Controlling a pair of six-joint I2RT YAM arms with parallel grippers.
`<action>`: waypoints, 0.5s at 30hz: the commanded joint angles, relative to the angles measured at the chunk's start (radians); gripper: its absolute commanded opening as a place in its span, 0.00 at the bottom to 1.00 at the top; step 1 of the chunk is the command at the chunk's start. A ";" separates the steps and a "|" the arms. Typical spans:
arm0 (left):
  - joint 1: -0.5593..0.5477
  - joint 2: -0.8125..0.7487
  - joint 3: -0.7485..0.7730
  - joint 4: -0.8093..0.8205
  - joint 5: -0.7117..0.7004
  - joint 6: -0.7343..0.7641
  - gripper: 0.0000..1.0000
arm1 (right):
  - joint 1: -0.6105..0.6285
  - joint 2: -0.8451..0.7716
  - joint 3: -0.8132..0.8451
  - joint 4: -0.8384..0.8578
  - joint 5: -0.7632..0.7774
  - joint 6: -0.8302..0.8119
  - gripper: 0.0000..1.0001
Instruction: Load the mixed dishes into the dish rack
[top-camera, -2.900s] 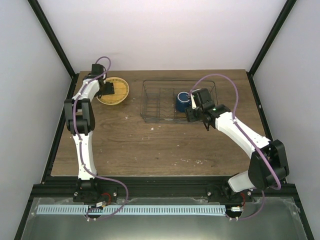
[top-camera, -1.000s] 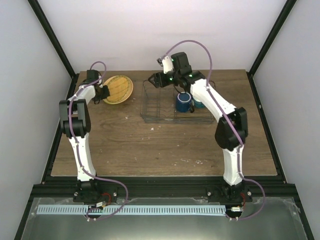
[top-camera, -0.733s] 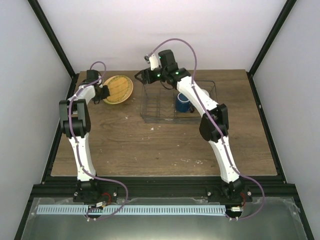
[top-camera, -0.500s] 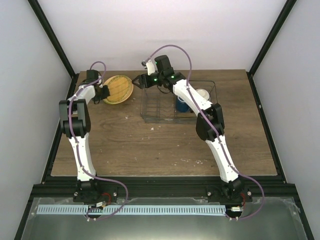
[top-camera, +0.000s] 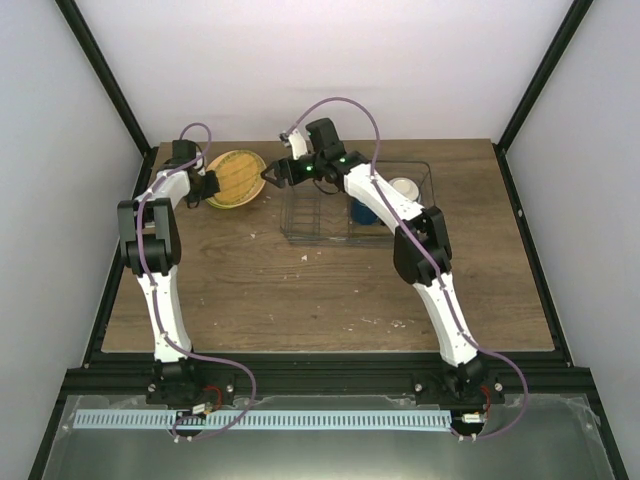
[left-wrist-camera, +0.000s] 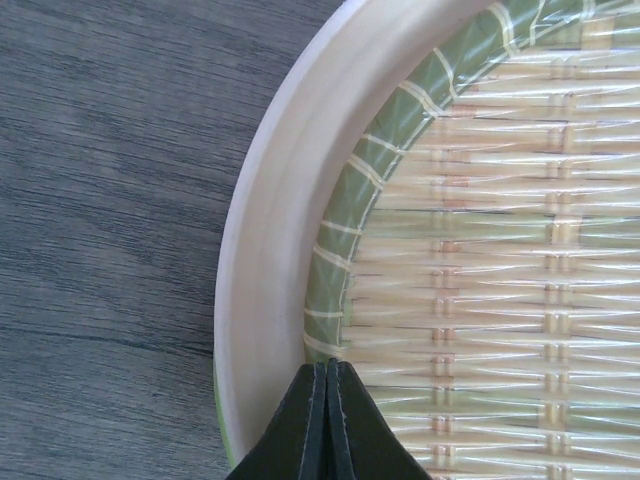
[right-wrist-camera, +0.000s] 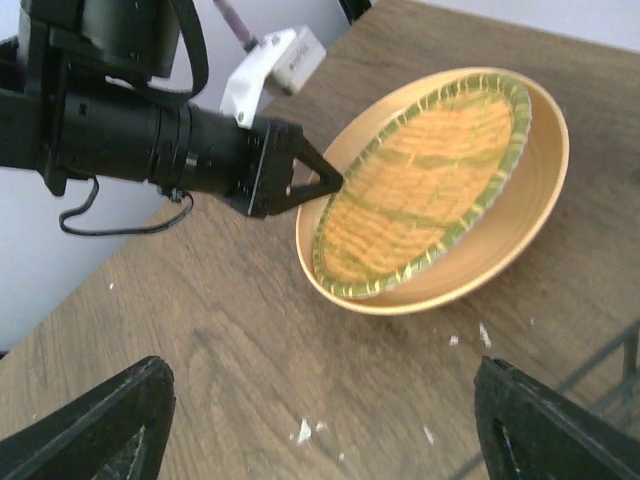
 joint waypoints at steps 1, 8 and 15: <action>0.003 0.029 0.018 -0.021 0.022 0.006 0.01 | 0.010 -0.141 -0.092 -0.008 0.032 -0.077 0.85; 0.003 0.023 0.024 -0.033 0.019 0.007 0.08 | 0.009 -0.299 -0.314 -0.016 0.134 -0.146 0.95; 0.002 0.016 0.021 -0.034 0.021 0.008 0.20 | 0.009 -0.403 -0.453 -0.004 0.166 -0.165 1.00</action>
